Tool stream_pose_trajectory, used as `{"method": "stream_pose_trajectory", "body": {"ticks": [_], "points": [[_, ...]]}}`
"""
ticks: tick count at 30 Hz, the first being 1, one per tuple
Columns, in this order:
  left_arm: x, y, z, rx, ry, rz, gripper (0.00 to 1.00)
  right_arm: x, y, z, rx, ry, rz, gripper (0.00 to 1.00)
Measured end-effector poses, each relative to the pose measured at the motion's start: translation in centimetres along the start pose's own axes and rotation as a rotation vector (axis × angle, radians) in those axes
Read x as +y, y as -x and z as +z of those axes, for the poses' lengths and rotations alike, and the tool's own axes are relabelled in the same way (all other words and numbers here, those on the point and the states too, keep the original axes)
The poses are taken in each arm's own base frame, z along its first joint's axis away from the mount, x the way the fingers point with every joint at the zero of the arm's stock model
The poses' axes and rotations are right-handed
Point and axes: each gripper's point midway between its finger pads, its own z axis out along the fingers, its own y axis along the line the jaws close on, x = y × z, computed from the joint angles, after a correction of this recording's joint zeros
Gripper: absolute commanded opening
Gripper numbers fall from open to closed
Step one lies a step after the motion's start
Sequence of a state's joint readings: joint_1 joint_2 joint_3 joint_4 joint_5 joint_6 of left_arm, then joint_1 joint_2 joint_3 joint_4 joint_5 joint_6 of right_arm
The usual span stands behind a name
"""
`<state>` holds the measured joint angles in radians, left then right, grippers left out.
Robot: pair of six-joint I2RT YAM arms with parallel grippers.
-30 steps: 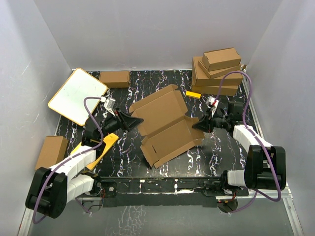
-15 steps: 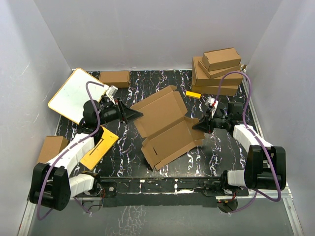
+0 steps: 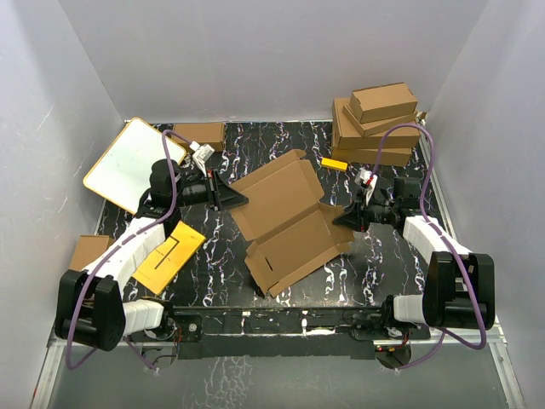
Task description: Fold the paper box
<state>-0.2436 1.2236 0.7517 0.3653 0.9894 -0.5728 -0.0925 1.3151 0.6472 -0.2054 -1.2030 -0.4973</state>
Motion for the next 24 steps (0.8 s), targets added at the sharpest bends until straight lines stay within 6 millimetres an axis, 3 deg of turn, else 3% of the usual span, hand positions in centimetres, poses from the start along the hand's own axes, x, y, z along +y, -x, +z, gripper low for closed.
{"method": "stream_pose_trajectory", "body": {"ticks": [2, 8, 10, 15, 18, 24], "points": [[0.2, -0.1, 0.1, 0.011, -0.001, -0.006, 0.00, 0.0, 0.0, 0.0, 0.001, 0.000, 0.001, 0.09], [0.2, -0.3, 0.1, 0.024, -0.005, 0.003, 0.00, 0.1, 0.0, 0.0, 0.000, 0.003, 0.001, 0.10], [0.2, -0.3, 0.1, 0.023, -0.006, 0.009, 0.00, 0.1, 0.1, 0.0, -0.001, 0.004, 0.001, 0.14], [-0.2, 0.1, -0.2, -0.017, -0.007, 0.069, 0.00, 0.1, 0.5, 0.0, -0.007, 0.010, -0.001, 0.41], [-0.8, -0.1, -1.0, -0.067, 0.004, 0.138, 0.00, 0.2, 0.6, 0.0, -0.012, 0.015, 0.002, 0.46], [-1.7, 0.7, -1.8, -0.118, 0.021, 0.237, 0.00, 0.1, 0.6, 0.0, -0.009, 0.007, 0.016, 0.47]]}}
